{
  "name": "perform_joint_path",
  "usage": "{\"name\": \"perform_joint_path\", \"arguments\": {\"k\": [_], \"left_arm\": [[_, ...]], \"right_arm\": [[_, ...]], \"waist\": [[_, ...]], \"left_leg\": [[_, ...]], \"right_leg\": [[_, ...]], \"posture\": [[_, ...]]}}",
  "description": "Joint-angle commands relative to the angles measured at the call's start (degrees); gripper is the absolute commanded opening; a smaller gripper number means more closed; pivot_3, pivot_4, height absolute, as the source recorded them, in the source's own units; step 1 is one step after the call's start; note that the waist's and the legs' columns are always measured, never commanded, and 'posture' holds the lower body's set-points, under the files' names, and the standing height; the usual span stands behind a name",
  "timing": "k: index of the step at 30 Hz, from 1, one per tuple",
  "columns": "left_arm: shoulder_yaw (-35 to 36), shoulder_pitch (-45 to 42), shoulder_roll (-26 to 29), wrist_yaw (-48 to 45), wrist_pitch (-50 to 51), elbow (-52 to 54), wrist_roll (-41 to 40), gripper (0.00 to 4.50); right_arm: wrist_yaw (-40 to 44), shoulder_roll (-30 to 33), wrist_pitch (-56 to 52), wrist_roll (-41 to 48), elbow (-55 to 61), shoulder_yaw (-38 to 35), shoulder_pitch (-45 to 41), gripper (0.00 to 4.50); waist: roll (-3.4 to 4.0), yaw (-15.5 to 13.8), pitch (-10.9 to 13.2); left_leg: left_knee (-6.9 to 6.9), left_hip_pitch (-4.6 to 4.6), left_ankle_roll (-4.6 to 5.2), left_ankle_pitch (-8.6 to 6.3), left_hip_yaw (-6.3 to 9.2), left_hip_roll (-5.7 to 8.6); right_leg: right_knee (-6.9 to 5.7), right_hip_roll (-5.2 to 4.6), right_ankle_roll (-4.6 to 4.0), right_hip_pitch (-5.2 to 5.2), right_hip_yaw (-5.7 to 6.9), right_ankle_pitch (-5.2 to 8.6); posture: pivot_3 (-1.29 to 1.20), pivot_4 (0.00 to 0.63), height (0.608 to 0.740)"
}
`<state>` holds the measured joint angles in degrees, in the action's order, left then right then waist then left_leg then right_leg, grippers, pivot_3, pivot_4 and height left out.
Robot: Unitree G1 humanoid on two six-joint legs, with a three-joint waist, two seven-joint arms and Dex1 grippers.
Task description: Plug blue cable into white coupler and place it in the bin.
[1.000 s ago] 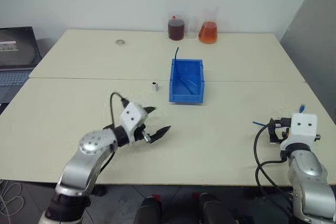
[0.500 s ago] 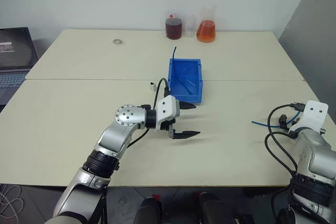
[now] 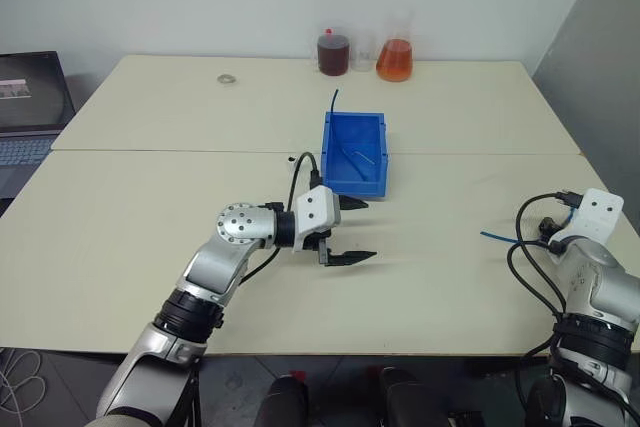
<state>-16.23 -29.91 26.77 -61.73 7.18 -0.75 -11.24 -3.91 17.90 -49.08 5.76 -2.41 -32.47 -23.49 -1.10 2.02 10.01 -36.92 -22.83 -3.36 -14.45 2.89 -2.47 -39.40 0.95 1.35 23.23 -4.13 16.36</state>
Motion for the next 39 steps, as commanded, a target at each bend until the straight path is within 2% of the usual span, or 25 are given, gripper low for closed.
{"name": "perform_joint_path", "arguments": {"k": [1,7,12,14,18,20,22,24,29,33,36,39], "left_arm": [[1.9,0.7,0.7,0.7,0.5,2.6,-0.7,4.50],[1.8,0.2,0.7,1.0,1.0,3.4,-0.5,4.50],[1.5,0.2,0.9,0.3,0.9,3.8,-0.8,4.50],[2.0,0.4,1.4,0.1,1.1,4.4,-1.2,4.50],[7.9,5.9,4.8,2.6,3.3,10.8,-3.6,4.50],[10.4,9.5,6.4,4.4,2.7,14.1,-3.3,4.50],[13.6,13.7,6.8,7.7,4.7,18.0,-4.1,4.50],[16.7,18.9,6.9,11.0,7.1,22.0,-4.9,4.50],[21.5,31.7,6.1,17.9,10.2,30.0,-4.6,4.50],[24.8,43.3,1.0,27.1,8.3,30.9,-0.8,4.50],[25.7,48.6,-4.2,33.3,8.1,31.9,0.4,4.50],[23.7,52.7,-7.3,36.5,6.4,33.0,2.6,4.50]], "right_arm": [[-0.5,1.4,1.7,0.1,-1.5,0.1,0.5,1.59],[-0.9,2.2,3.5,-0.3,-1.5,1.2,1.0,0.06],[0.1,4.2,3.5,-0.6,0.3,2.5,2.1,0.02],[3.4,7.3,3.9,-1.2,2.7,5.0,4.1,0.02],[30.2,26.1,10.3,1.5,14.0,15.9,16.9,0.02],[41.4,32.5,16.3,3.4,16.9,18.0,21.2,0.02],[51.1,36.1,18.3,9.2,20.2,18.3,22.2,0.02],[57.0,37.5,18.4,13.7,21.8,19.9,18.8,0.02],[61.2,32.8,20.4,13.8,19.1,30.9,4.1,0.02],[62.8,19.2,24.6,10.5,10.7,43.4,-9.6,0.02],[63.5,12.0,30.1,7.0,3.7,49.2,-13.6,0.02],[63.1,7.6,36.1,3.2,-2.0,53.1,-15.0,0.02]], "waist": [[0.00,0.0,0.0],[0.00,-0.1,0.0],[0.01,-0.1,0.0],[0.01,-0.2,0.0],[0.37,-0.1,0.1],[0.52,0.3,0.1],[0.51,1.0,0.1],[0.45,1.6,0.1],[0.23,2.1,0.3],[0.07,2.5,0.4],[0.00,1.7,0.4],[-0.01,0.0,0.4]], "left_leg": [[0.00,0.00,0.00,0.00,0.00,0.00],[-0.01,-0.01,0.00,0.00,0.00,0.01],[0.00,0.00,0.00,0.00,0.00,0.02],[0.00,-0.01,0.00,0.00,0.00,0.02],[0.04,-0.05,0.01,-0.01,-0.03,0.05],[0.04,-0.05,0.10,-0.06,-0.04,0.00],[0.10,0.04,0.21,-0.13,-0.02,-0.11],[0.06,0.07,0.21,-0.12,0.01,-0.18],[-0.06,0.15,0.23,-0.10,0.02,-0.13],[-0.06,0.31,0.23,-0.09,-0.09,-0.19],[-0.05,0.12,0.22,-0.09,0.09,-0.19],[-0.07,-0.05,0.21,-0.09,0.13,-0.10]], "right_leg": [[0.00,0.00,0.00,0.00,0.00,0.00],[0.00,-0.01,0.00,0.00,0.00,0.00],[0.00,-0.02,0.00,0.00,0.00,0.00],[0.00,-0.01,0.00,0.00,0.00,0.00],[0.14,-0.05,0.04,0.01,-0.04,0.02],[0.24,-0.01,0.06,0.00,-0.04,0.04],[0.32,0.06,0.13,-0.09,-0.02,0.08],[0.31,0.11,0.31,-0.10,-0.01,0.18],[0.26,0.08,0.44,-0.21,-0.03,0.12],[0.34,0.06,0.39,-0.29,-0.11,0.01],[0.28,0.07,0.08,-0.18,0.05,-0.12],[0.29,-0.04,0.04,-0.06,0.12,-0.14]], "posture": [[0.00,0.150,0.740],[0.00,0.150,0.740],[0.00,0.150,0.740],[0.00,0.150,0.740],[0.00,0.150,0.740],[0.00,0.150,0.740],[0.00,0.150,0.740],[0.00,0.150,0.740],[0.00,0.150,0.740],[0.00,0.150,0.740],[0.00,0.150,0.740],[0.00,0.150,0.740]]}}
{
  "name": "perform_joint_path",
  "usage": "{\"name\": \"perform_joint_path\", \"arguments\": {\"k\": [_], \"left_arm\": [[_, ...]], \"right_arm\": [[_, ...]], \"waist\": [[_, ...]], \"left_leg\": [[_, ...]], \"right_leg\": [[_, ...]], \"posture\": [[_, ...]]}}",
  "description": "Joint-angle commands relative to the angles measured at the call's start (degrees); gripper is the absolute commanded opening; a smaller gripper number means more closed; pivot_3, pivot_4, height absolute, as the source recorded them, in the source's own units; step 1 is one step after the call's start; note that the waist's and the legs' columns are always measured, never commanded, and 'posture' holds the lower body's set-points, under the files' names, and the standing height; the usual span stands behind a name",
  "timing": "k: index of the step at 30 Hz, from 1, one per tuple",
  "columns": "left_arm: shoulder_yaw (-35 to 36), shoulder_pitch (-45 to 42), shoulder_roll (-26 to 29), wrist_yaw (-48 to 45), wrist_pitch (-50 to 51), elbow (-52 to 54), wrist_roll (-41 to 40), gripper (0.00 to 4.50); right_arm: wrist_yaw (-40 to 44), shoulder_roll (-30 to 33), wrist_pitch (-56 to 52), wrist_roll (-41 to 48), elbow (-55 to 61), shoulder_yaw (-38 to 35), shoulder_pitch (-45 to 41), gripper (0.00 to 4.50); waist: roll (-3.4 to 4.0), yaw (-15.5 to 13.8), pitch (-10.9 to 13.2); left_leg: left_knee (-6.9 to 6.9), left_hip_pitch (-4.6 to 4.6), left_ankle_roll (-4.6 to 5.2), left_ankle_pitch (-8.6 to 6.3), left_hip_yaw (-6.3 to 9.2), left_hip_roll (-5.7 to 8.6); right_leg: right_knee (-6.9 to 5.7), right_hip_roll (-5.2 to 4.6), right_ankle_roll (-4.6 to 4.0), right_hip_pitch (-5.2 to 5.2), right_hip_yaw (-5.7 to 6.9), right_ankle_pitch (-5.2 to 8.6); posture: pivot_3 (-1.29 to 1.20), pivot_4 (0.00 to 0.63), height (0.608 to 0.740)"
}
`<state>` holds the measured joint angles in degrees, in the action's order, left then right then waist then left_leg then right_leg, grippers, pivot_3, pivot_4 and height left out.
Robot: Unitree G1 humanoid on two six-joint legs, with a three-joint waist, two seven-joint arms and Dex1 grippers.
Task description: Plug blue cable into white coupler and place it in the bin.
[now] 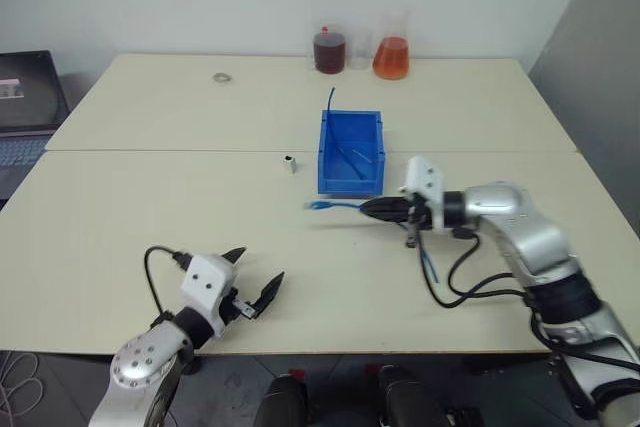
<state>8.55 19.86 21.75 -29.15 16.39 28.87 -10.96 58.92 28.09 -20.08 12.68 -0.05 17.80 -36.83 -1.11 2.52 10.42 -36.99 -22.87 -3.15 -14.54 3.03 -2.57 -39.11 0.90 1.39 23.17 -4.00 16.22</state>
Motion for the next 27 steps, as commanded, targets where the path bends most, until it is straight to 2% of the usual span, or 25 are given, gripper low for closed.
{"name": "perform_joint_path", "arguments": {"k": [1,5,11,16,19,27], "left_arm": [[-1.7,4.0,-3.4,5.0,-3.4,3.4,2.8,4.50],[-3.1,6.7,-5.7,7.7,-5.0,3.7,4.1,4.50],[-2.2,9.7,-5.4,8.1,-6.9,3.2,4.1,4.50],[-2.2,8.9,-4.5,7.5,-6.6,3.0,3.7,4.50],[-2.2,7.8,-4.2,7.1,-6.0,2.7,3.4,4.50],[-1.9,5.0,-1.9,4.7,-5.0,1.6,1.8,4.50]], "right_arm": [[0.4,-3.9,8.4,-4.4,-5.8,3.9,-1.8,0.02],[1.4,-7.2,13.6,-7.7,-12.5,6.8,-2.8,0.02],[-0.9,-10.3,17.1,-10.6,-19.8,6.5,-4.3,0.02],[0.3,-10.2,15.9,-11.8,-20.8,7.3,-3.0,0.02],[1.9,-9.7,14.8,-11.9,-20.0,7.5,-2.5,0.61],[3.9,-8.6,8.5,-9.6,-15.9,5.5,-2.1,2.57]], "waist": [[-0.01,-0.8,0.0],[0.00,-0.7,0.0],[0.00,0.6,0.0],[0.01,0.8,0.0],[0.01,0.8,0.0],[0.01,0.8,0.0]], "left_leg": [[0.00,-0.02,-0.01,0.00,-0.02,0.05],[0.01,-0.02,-0.02,-0.02,-0.20,0.17],[0.05,0.06,-0.04,-0.04,-0.29,0.05],[0.10,0.08,-0.03,-0.04,-0.21,-0.02],[0.07,0.07,-0.03,-0.04,-0.21,0.00],[0.03,0.10,-0.02,-0.03,-0.16,-0.02]], "right_leg": [[0.04,-0.08,0.01,0.00,-0.01,0.00],[0.12,-0.23,0.06,0.00,-0.13,-0.03],[0.10,-0.14,0.03,0.02,-0.16,-0.02],[0.02,0.00,-0.06,0.03,-0.14,0.03],[0.03,-0.02,-0.05,0.03,-0.13,0.03],[-0.07,0.00,-0.05,0.01,-0.10,0.03]], "posture": [[0.00,0.150,0.740],[0.00,0.150,0.740],[0.00,0.150,0.740],[0.00,0.150,0.740],[0.00,0.150,0.740],[0.00,0.150,0.740]]}}
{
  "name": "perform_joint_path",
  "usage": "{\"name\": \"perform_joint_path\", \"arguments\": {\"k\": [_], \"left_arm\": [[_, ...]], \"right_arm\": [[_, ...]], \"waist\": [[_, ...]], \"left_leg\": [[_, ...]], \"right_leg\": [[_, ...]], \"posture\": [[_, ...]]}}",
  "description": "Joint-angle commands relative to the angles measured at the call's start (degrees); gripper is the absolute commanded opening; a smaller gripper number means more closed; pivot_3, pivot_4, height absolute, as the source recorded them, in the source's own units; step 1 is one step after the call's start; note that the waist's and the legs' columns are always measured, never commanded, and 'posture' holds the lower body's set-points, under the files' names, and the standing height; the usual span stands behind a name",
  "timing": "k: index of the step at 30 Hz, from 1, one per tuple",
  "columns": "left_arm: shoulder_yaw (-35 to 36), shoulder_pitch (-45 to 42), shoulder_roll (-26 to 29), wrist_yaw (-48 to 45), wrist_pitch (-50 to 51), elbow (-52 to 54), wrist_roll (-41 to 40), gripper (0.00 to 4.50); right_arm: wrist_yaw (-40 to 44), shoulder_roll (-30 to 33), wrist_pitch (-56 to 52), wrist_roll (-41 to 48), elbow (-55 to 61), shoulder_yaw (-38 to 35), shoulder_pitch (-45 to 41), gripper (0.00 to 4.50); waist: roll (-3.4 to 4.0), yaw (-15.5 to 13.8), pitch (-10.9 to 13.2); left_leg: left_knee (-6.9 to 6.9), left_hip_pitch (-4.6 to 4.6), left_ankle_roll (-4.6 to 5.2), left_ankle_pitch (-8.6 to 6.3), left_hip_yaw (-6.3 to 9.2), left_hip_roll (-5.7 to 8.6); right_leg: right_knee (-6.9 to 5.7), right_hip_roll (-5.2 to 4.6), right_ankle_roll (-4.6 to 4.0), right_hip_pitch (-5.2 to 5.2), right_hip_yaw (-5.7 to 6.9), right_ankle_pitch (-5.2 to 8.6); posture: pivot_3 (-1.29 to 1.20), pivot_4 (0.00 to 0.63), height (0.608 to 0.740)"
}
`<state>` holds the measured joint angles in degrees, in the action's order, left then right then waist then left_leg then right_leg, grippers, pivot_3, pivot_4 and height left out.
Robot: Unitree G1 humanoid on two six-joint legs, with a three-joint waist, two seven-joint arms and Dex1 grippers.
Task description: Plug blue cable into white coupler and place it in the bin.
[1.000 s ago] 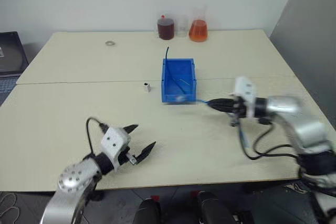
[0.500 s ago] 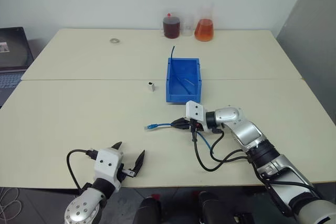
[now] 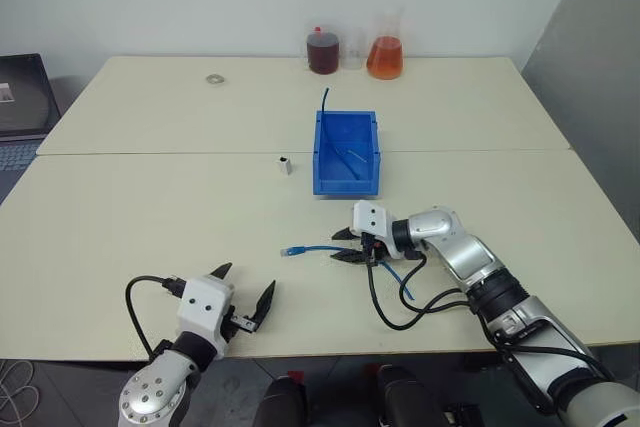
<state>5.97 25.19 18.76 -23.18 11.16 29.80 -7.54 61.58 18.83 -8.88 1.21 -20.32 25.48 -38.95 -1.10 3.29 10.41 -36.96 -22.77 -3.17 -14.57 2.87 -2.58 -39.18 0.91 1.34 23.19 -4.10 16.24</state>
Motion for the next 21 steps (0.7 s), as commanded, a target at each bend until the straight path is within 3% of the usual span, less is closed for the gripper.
{"name": "perform_joint_path", "arguments": {"k": [1,4,7,8,14,21], "left_arm": [[0.7,-0.5,1.4,-1.6,0.3,0.7,-1.9,4.50],[1.4,-2.7,5.5,-5.9,1.7,0.1,-3.5,4.50],[3.3,-8.3,13.1,-13.8,3.9,-2.4,-7.5,4.50],[3.6,-10.5,15.5,-16.4,4.3,-3.7,-8.6,4.50],[0.3,-27.0,25.0,-32.4,4.3,-16.8,-13.3,4.50],[-9.9,-45.6,24.7,-49.4,-5.3,-40.6,-8.5,4.50]], "right_arm": [[1.5,0.9,-3.5,2.2,5.3,-2.5,0.1,2.85],[2.5,3.6,-8.7,5.2,11.5,-5.4,0.7,3.54],[4.3,7.8,-14.9,9.2,19.4,-8.8,1.5,4.37],[4.7,9.0,-17.1,10.5,21.6,-9.7,1.7,4.47],[10.3,19.3,-28.6,20.2,33.5,-15.2,2.4,4.47],[8.2,23.8,-30.6,23.0,40.5,-17.5,5.5,4.47]], "waist": [[0.00,0.0,0.0],[0.00,-0.2,0.0],[0.00,-0.8,0.0],[0.01,-1.0,0.0],[0.06,-1.4,0.0],[0.06,-1.1,0.0]], "left_leg": [[0.00,-0.01,0.00,0.00,0.01,0.00],[-0.01,-0.02,0.00,0.00,0.04,0.01],[-0.02,-0.03,-0.01,0.01,0.14,0.02],[-0.02,-0.02,-0.01,0.01,0.14,0.03],[-0.03,-0.03,-0.01,0.01,0.11,0.03],[-0.02,-0.07,0.00,0.01,0.06,0.02]], "right_leg": [[-0.01,0.00,0.00,0.00,0.01,0.00],[-0.03,0.00,0.00,0.00,0.02,0.00],[-0.08,0.00,-0.01,0.00,0.12,0.01],[-0.09,0.00,-0.01,-0.01,0.12,0.01],[-0.07,0.02,-0.01,0.00,0.15,0.02],[0.00,0.05,-0.01,0.01,0.15,0.01]], "posture": [[0.00,0.150,0.740],[0.00,0.150,0.740],[0.00,0.150,0.740],[0.00,0.150,0.740],[0.00,0.150,0.740],[0.00,0.150,0.740]]}}
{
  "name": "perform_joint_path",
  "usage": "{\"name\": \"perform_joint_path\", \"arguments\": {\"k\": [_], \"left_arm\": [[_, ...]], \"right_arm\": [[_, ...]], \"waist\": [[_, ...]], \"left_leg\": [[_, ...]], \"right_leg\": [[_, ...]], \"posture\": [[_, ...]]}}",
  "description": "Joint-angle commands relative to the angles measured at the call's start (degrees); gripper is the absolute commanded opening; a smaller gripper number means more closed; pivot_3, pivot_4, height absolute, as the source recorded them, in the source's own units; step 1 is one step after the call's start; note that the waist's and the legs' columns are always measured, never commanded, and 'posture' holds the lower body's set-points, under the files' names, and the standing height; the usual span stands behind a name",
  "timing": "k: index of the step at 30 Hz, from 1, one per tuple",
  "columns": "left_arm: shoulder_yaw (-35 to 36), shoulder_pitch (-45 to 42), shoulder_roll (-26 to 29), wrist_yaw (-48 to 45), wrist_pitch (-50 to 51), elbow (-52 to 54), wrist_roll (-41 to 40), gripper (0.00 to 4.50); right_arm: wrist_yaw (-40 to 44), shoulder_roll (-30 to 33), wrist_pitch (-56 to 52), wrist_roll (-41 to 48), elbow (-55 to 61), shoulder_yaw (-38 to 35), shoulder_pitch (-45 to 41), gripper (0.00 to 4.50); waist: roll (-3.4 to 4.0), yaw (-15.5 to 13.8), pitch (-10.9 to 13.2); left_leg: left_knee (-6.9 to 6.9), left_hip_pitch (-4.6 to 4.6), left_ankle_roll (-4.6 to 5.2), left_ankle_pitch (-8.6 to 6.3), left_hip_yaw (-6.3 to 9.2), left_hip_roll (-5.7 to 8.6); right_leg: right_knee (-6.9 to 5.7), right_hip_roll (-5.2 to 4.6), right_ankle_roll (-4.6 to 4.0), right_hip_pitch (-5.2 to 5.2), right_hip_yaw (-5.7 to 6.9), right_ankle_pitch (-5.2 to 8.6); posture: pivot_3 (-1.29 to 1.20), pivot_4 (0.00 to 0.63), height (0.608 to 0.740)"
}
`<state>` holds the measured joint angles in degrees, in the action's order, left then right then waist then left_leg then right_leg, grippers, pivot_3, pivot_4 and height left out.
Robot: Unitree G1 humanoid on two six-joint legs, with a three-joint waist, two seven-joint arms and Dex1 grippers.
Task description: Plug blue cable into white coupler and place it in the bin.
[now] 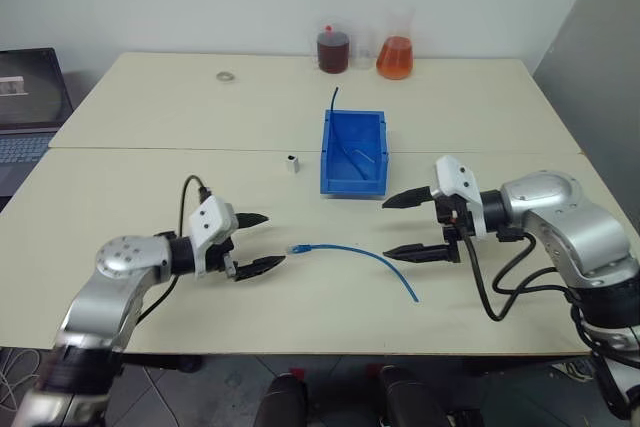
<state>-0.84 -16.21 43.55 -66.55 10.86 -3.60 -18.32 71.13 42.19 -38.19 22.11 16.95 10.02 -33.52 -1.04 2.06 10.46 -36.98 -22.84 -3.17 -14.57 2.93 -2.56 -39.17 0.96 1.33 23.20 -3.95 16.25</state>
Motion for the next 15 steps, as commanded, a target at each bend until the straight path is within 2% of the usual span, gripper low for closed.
{"name": "perform_joint_path", "arguments": {"k": [1,8,14,15], "left_arm": [[-4.6,-6.0,-0.2,-8.1,-7.1,-10.1,3.5,4.50],[-9.3,-14.6,-4.0,-12.9,-17.9,-24.3,8.8,4.50],[-9.7,-15.7,-6.5,-12.7,-21.6,-28.3,10.8,4.50],[-9.7,-15.5,-6.7,-13.1,-21.6,-28.4,10.7,4.31]], "right_arm": [[-2.3,0.3,-1.7,2.2,3.4,-2.3,0.1,4.47],[-7.3,1.3,-4.9,3.5,6.5,-3.8,1.9,4.47],[-10.1,2.6,-7.0,5.1,9.2,-5.3,4.3,4.47],[-10.6,2.6,-7.1,5.3,9.3,-5.5,4.5,4.49]], "waist": [[0.00,0.2,0.0],[-0.01,-0.2,0.0],[0.00,-0.2,0.0],[0.00,-0.2,0.0]], "left_leg": [[0.00,0.00,0.00,0.00,-0.01,0.00],[-0.02,-0.07,0.00,0.00,0.03,0.02],[-0.03,-0.08,0.01,0.00,0.04,0.04],[-0.03,-0.07,0.01,0.00,0.04,0.04]], "right_leg": [[0.00,0.00,0.00,0.00,-0.01,0.00],[-0.02,0.00,0.00,0.03,0.02,0.00],[-0.03,-0.02,0.00,0.03,0.00,0.00],[-0.05,-0.02,0.00,0.03,0.00,0.00]], "posture": [[0.00,0.150,0.740],[0.00,0.150,0.740],[0.00,0.150,0.740],[0.00,0.150,0.740]]}}
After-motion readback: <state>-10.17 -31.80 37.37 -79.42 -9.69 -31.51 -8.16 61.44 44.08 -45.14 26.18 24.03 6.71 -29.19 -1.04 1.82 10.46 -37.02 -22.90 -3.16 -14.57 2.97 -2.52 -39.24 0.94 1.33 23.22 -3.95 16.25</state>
